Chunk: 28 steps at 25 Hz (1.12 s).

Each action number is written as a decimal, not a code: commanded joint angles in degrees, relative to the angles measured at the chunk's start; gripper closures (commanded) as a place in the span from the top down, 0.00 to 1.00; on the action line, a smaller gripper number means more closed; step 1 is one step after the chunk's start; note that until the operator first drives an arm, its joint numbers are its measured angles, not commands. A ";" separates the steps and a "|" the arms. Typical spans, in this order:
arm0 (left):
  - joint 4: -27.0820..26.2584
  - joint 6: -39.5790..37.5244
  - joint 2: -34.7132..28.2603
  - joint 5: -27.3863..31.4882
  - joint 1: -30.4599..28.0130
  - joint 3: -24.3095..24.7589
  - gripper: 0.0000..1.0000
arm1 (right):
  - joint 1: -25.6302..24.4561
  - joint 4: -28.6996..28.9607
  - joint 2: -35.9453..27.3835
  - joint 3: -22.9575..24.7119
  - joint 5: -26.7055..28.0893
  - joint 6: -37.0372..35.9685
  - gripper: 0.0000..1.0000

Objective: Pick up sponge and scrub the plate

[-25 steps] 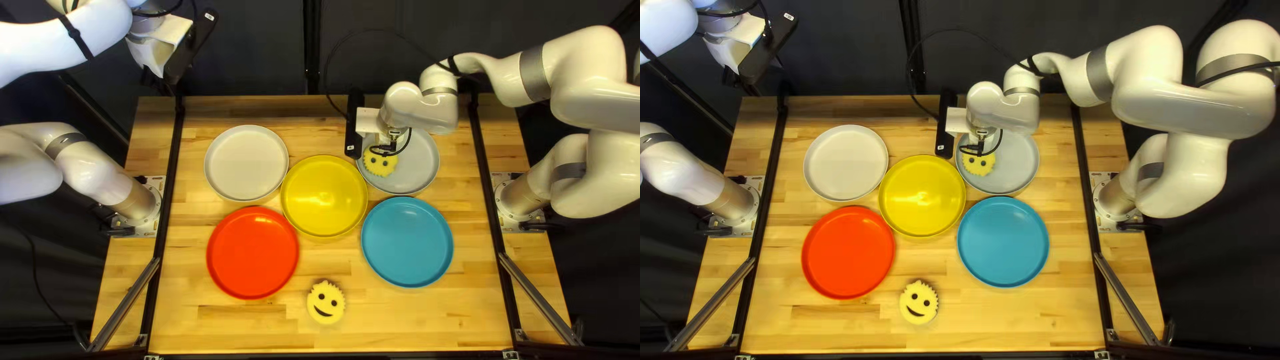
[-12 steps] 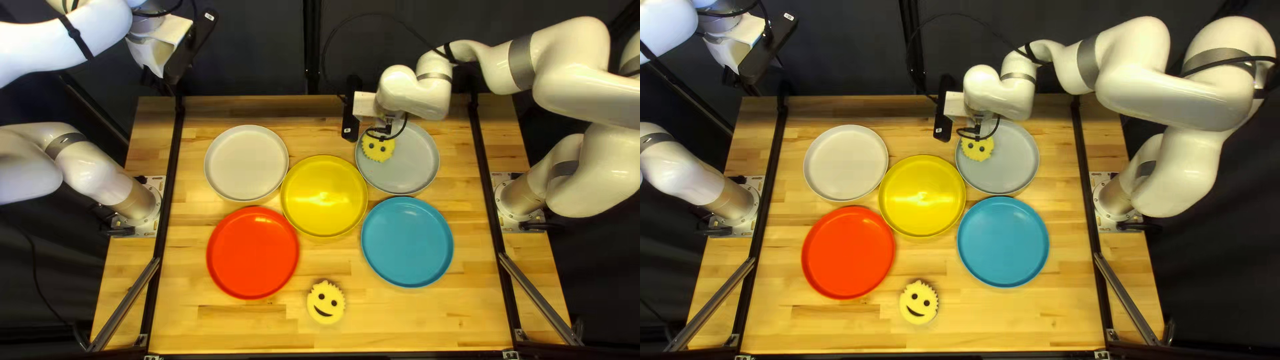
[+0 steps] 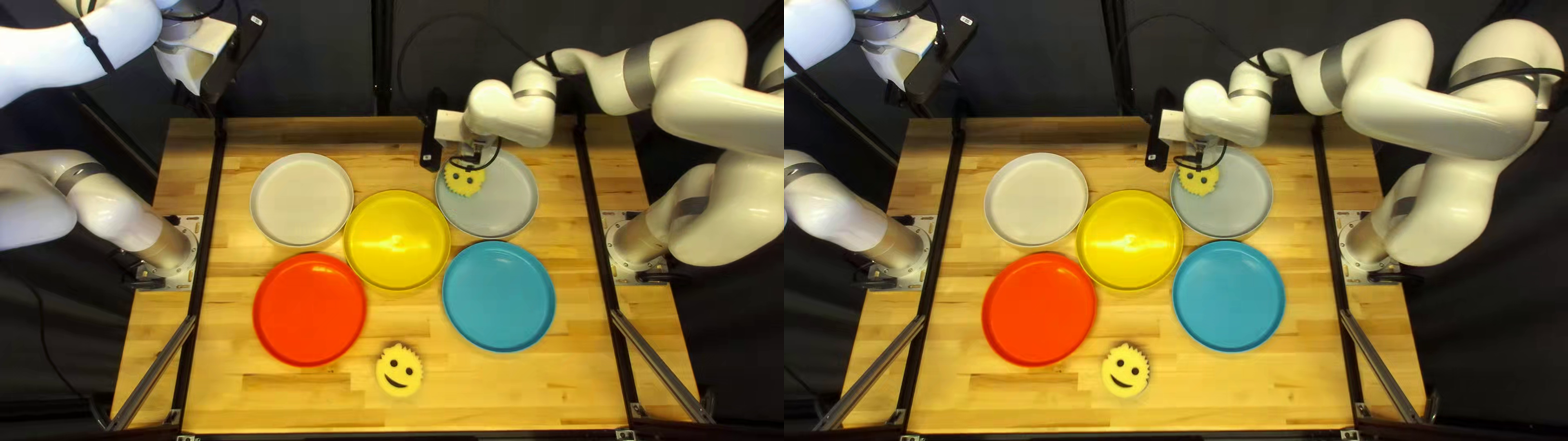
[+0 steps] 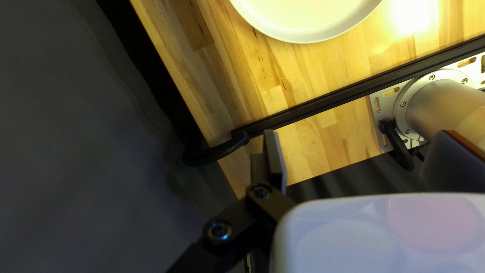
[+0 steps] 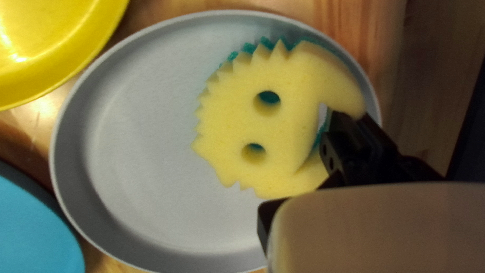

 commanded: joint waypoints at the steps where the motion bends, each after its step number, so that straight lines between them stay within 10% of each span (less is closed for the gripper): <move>1: 0.00 0.00 0.00 0.00 0.00 0.00 1.00 | 2.35 -1.20 -1.79 2.41 0.05 2.47 0.00; 28: 0.00 0.00 0.00 0.00 0.00 0.00 1.00 | -7.70 -1.50 -3.20 4.40 -2.62 -5.51 0.00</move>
